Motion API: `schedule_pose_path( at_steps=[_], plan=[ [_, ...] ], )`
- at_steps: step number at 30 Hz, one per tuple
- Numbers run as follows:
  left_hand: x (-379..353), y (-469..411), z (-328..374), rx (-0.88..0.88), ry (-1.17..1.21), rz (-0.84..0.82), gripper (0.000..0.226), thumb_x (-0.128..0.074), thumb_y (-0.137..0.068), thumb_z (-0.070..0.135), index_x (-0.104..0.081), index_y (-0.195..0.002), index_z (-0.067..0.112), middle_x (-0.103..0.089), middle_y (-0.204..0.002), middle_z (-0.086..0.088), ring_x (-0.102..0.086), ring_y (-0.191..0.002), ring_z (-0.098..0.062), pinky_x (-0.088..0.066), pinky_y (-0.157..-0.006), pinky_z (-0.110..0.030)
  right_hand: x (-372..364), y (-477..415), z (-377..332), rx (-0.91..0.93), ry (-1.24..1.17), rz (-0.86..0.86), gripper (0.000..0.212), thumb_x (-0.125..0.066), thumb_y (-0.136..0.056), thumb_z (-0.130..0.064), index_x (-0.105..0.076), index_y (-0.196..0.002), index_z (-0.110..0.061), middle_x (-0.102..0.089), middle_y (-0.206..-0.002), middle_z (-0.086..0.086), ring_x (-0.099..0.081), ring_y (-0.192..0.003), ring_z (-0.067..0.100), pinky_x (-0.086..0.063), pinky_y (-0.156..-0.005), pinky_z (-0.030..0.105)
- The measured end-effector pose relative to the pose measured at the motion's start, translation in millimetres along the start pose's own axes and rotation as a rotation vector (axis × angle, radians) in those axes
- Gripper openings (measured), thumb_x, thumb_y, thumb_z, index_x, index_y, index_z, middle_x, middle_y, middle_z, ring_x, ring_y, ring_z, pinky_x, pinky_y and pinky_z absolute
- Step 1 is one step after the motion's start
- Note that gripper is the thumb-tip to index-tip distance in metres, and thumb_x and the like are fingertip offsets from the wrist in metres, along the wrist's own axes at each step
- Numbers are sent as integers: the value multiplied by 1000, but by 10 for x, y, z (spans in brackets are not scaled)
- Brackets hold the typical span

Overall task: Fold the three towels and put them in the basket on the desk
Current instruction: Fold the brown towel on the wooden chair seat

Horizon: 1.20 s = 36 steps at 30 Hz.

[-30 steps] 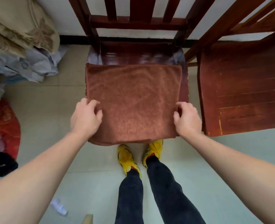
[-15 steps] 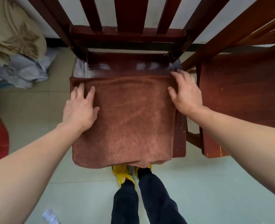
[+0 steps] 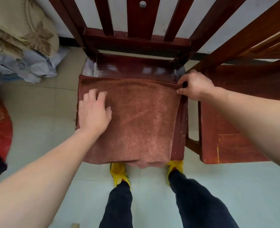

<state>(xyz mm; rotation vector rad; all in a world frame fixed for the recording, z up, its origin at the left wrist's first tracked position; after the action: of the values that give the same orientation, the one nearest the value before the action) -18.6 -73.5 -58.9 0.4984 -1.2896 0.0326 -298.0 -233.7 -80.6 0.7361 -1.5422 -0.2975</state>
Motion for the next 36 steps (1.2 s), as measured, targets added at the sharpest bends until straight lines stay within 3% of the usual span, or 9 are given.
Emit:
schedule_pose_path(
  at_steps=[3,6,8,11,15,19,24,31,36],
  plan=[
    [-110,610,136,218,353,44,13,-63,-86,26,-62,-96,18,-64,-89,0,-58,-85,-25,-48,-73,-38,4,-2,4,27,7,-15,37,-68,-86,-41,-63,-121,-28,-49,-122,11,-49,-117,33,-46,-93,42],
    [-664,1474,188,647,659,12,23,-64,-86,26,-56,-68,14,-57,-58,5,-56,-63,-24,-44,-62,-32,-12,-30,33,82,-5,-46,40,-69,-86,-41,-62,-123,-25,-50,-123,11,-51,-115,31,-45,-90,38],
    [-1230,2105,288,1062,901,-19,19,-62,-86,20,-58,-70,10,-60,-61,-3,-60,-69,-31,-47,-66,-34,-16,-67,21,132,-6,-73,38,-70,-86,-40,-63,-121,-24,-55,-123,8,-55,-109,28,-47,-85,35],
    [-2035,2698,756,1516,1332,-119,29,-56,-86,5,-61,-114,9,-64,-99,-10,-61,-100,-30,-48,-88,-40,2,-83,8,216,11,-81,27,-68,-88,-38,-65,-112,-25,-63,-112,3,-59,-100,24,-49,-82,33],
    [-2557,2565,1228,1521,1835,-130,63,-51,-85,-2,-36,-143,17,-45,-139,-8,-36,-136,-27,-37,-104,-45,81,-11,36,323,-81,35,13,-67,-89,-37,-67,-94,-25,-65,-91,-2,-62,-86,17,-51,-78,33],
    [-2612,2331,1314,1427,2101,-76,16,-44,-89,2,-55,-95,12,-61,-103,-7,-47,-128,-27,-30,-111,-50,77,24,93,320,-326,34,22,-70,-86,-37,-69,-91,-16,-63,-81,0,-59,-75,15,-49,-72,33],
    [-2651,2349,1435,1327,2248,-18,9,-49,-91,9,-56,-88,14,-65,-86,-5,-60,-96,-19,-35,-109,-48,-42,-116,190,166,-573,-41,19,-71,-83,-39,-66,-82,-21,-67,-95,3,-66,-91,18,-51,-68,30],
    [-2462,2571,1644,1335,2183,176,33,-69,-85,16,-55,-115,13,-65,-121,-8,-63,-110,-23,-48,-93,-40,-40,-127,134,153,-500,-119,23,-73,-85,-33,-68,-100,-15,-66,-101,2,-63,-94,15,-54,-77,33],
    [-2079,2928,1329,1583,1661,594,23,-76,-82,19,-57,-69,12,-60,-79,-2,-58,-72,-15,-50,-75,-31,76,-83,-50,260,-294,-129,18,-71,-87,-34,-64,-78,-20,-55,-75,-4,-54,-75,14,-47,-68,29]
  ],
)
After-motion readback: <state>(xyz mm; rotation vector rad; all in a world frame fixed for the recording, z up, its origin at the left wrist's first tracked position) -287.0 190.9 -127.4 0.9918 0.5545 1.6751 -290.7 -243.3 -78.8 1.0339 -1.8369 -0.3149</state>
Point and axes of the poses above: each hand's wrist, its own y-axis away from the middle knuckle, its own x-axis out of the back of the hand, z = x × y, the point moved 9 cm from there along -y, towards the middle knuckle
